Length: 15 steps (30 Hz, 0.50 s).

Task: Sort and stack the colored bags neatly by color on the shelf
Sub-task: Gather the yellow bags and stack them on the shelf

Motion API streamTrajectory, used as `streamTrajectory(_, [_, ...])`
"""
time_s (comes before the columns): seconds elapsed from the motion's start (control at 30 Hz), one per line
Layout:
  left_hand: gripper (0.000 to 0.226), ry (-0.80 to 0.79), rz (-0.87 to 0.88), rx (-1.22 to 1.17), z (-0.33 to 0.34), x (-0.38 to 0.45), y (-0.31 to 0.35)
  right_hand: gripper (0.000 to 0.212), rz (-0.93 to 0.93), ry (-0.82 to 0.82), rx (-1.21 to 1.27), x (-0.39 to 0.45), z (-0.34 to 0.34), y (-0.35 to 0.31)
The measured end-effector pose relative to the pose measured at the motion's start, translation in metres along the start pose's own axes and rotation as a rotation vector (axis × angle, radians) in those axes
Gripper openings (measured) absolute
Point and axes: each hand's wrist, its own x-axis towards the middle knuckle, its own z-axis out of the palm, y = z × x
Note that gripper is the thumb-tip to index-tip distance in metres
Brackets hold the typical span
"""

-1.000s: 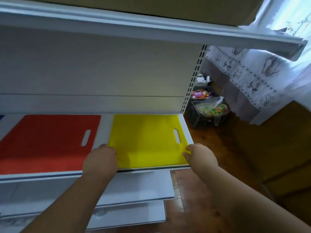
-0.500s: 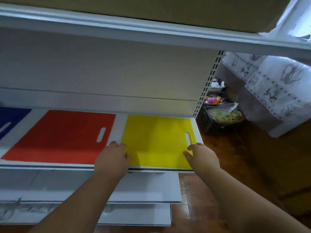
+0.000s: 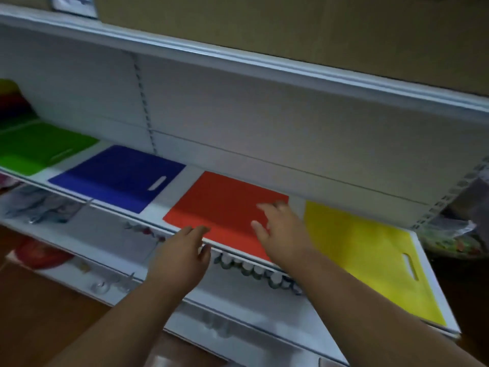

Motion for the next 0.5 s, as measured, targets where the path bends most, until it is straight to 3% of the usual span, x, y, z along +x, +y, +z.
streamTrajectory(0.23, [0.047,0.068,-0.148,0.112,-0.097,-0.031,-0.16,0.046,-0.215,0.0,0.18,0.064,0.053,-0.177])
streamTrajectory(0.5, [0.04,0.192,-0.336,0.153,-0.162,-0.034,-0.286,0.047,-0.379,-0.067,0.301,0.141,0.111,-0.323])
